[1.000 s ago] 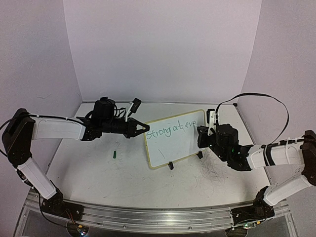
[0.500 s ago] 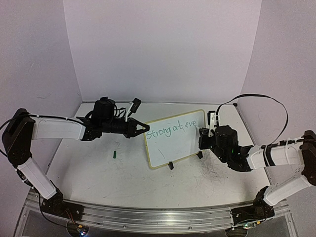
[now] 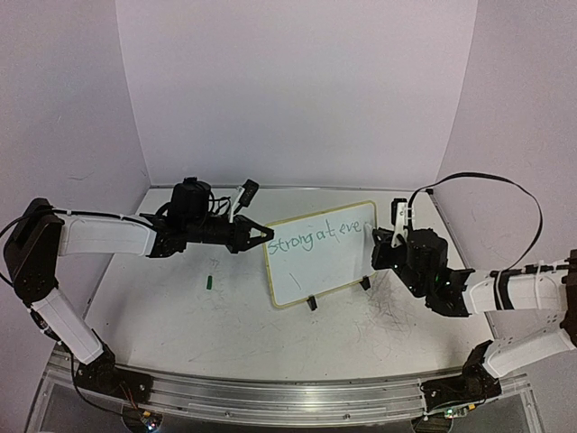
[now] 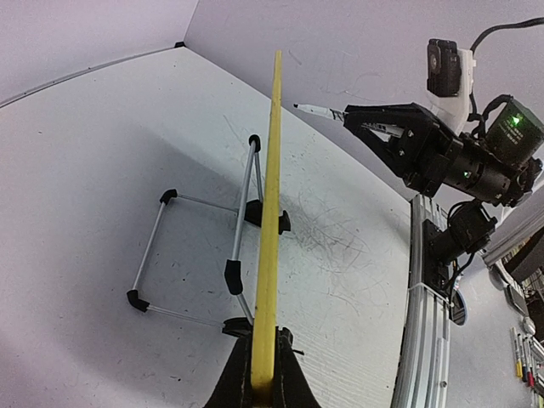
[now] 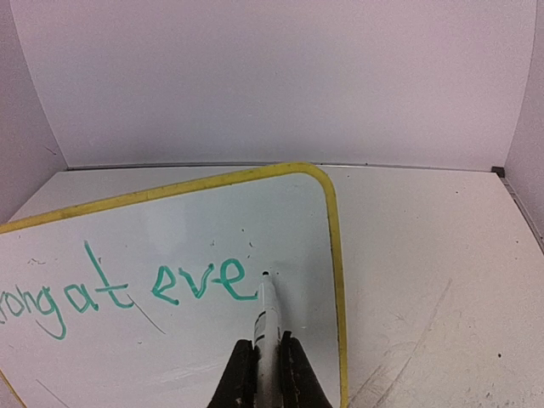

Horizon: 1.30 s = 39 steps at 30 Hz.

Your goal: Write a sentence on the whiteboard

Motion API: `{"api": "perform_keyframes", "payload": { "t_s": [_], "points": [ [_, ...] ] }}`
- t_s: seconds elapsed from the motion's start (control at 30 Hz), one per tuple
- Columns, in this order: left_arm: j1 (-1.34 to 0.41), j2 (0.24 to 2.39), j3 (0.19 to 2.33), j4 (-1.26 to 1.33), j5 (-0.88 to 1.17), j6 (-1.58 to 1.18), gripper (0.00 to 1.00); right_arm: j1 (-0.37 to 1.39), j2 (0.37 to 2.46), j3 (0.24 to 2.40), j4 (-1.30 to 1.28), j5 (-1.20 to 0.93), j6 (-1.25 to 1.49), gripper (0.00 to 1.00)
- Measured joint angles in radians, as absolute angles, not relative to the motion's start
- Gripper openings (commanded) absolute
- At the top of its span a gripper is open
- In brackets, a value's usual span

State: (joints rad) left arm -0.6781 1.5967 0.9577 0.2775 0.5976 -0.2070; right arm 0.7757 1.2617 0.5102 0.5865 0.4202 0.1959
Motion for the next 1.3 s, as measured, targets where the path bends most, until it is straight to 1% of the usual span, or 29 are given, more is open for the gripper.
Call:
{"api": "perform_keyframes", "payload": {
  "t_s": [0.57,1.3],
  "points": [
    [-0.678,1.597,0.958,0.278,0.598,-0.206,0.00,0.751,1.309,0.522,0.638,0.361,0.157,0.00],
    [-0.680,1.596,0.958,0.277,0.595,-0.210,0.00,0.742,1.339,0.535,0.618,0.361,0.176,0.00]
  ]
}}
